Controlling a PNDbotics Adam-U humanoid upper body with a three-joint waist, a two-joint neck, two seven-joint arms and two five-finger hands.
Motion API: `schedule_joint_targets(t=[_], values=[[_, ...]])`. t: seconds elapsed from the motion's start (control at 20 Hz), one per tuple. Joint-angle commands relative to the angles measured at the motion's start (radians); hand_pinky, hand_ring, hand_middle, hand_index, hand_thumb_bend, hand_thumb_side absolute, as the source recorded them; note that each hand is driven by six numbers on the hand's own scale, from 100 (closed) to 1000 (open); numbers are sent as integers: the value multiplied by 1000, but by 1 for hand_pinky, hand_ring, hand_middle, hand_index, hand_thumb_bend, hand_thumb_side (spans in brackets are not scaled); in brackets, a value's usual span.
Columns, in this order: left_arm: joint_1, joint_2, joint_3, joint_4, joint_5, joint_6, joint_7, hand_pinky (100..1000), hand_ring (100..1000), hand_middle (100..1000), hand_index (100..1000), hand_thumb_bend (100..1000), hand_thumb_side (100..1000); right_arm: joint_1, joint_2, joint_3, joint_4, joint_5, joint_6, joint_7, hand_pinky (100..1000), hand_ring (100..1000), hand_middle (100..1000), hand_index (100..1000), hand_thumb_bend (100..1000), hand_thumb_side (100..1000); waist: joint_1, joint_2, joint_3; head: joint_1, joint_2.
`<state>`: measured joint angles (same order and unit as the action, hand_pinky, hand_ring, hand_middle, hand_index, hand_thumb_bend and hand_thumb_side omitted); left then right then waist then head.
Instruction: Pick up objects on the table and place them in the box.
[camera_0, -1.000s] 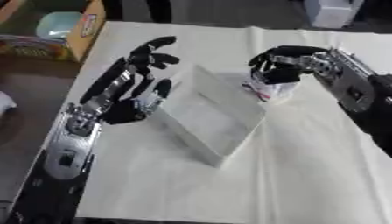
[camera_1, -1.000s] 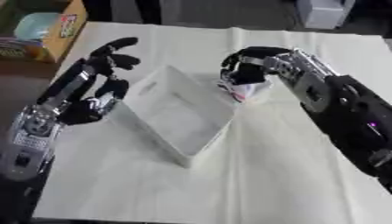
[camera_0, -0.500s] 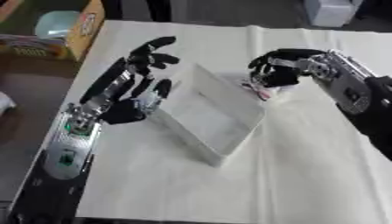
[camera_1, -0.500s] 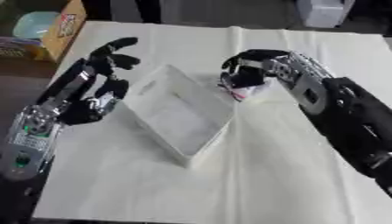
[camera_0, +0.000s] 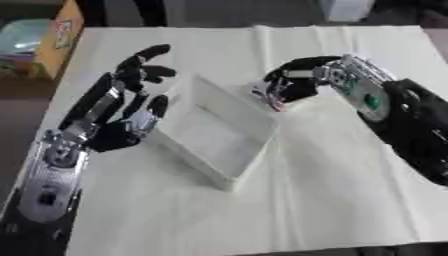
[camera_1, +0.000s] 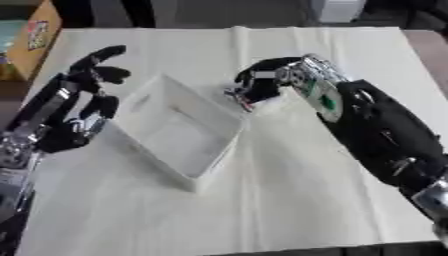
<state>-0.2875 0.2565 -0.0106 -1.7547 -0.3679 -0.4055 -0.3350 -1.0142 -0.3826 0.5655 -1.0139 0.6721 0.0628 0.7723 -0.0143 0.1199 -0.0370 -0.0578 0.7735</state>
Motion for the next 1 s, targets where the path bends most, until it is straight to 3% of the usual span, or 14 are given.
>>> schedule_joint_targets(t=[0.05,0.6,1.0], values=[[-16,18,2,-17,-7,-4,1,762,100,974,839,100,768,-15,1,-15,23,30,-6,20,856,886,889,1000,100,858,4,-6,-2,-7,-4],[-16,17,0,-18,-7,-6,-2,763,100,977,839,100,770,-29,35,-39,40,122,-21,4,861,889,890,1000,100,841,4,3,8,15,-4],[-17,18,-1,-19,-7,-8,-7,764,100,980,839,100,774,-26,77,-74,138,160,-28,-11,788,867,884,1000,100,793,5,19,23,17,-4]])
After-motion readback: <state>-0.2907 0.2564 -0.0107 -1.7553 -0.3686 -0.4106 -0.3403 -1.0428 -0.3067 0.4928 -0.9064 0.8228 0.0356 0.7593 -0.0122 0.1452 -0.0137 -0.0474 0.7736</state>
